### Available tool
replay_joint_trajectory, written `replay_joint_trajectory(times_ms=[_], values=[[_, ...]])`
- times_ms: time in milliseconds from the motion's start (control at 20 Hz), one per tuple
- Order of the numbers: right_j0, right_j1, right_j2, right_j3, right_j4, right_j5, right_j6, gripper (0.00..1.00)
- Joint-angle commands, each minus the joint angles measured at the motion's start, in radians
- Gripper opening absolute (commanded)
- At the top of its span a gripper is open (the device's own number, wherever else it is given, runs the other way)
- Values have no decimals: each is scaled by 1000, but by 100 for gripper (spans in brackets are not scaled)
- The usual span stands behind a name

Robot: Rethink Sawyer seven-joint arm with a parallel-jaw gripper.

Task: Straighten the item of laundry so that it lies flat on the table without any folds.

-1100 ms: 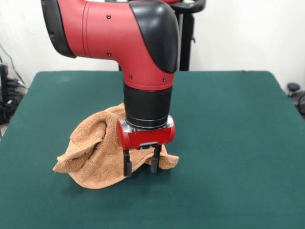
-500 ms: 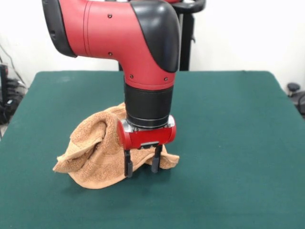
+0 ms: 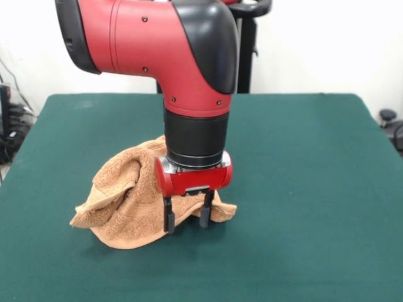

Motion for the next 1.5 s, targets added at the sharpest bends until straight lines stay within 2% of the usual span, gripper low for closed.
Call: replay_joint_trajectory(times_ms=[50, 250, 300, 1450, 1500], values=[[5, -27, 73, 86, -40, 40, 15, 100], [5, -27, 73, 85, -40, 49, 10, 100], [1, -25, 77, 85, -36, 59, 7, 0], [15, -8, 72, 66, -37, 54, 21, 0], [13, -9, 72, 70, -38, 49, 21, 100]])
